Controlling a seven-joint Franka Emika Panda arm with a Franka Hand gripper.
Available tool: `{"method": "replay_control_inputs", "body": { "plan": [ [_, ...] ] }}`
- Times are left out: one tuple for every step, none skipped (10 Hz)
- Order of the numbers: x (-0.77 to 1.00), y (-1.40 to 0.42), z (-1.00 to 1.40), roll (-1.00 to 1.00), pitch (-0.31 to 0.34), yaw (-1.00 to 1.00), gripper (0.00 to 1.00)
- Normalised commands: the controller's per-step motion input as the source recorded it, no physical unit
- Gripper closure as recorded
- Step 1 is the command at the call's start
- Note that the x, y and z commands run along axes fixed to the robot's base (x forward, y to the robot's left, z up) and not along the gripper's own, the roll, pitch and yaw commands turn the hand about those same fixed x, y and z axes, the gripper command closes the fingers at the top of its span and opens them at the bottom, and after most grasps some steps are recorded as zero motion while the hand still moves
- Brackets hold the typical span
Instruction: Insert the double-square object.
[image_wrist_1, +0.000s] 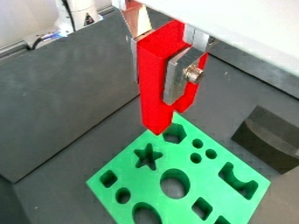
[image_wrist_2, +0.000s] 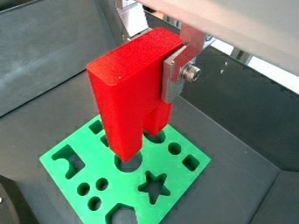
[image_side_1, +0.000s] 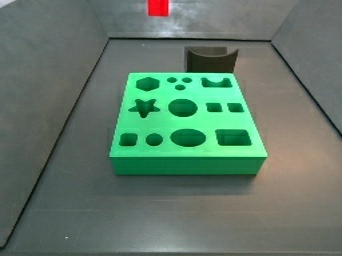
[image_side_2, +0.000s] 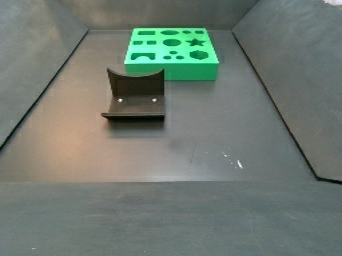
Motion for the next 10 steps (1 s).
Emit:
{"method": "replay_control_inputs", "body": {
  "plan": [
    [1.0, 0.25, -0.96, -0.07, -0.064, -0.1, 1.0],
    [1.0, 0.24, -0.96, -0.06, -0.061, -0.1, 1.0],
    [1.0, 0.14, -0.99, -0.02, -0.066, -0.15, 1.0],
    [1.0, 0.04, -0.93, -0.04, -0.074, -0.21, 1.0],
    [0.91, 0.0, -0.93, -0.03, -0.09, -0.25, 1.0],
    [0.92, -0.01, -0.97, 0.0, -0.099, -0.22, 1.0],
    [0.95, -0.08, -0.89, 0.0, -0.067, -0.18, 1.0],
    [0.91, -0.08, -0.8, 0.0, -0.047, -0.21, 1.0],
    [0.87, -0.05, -0.7, 0.0, -0.029, -0.26, 1.0],
    [0.77, 0.0, -0.49, 0.0, -0.01, -0.37, 1.0]
  ]
}}
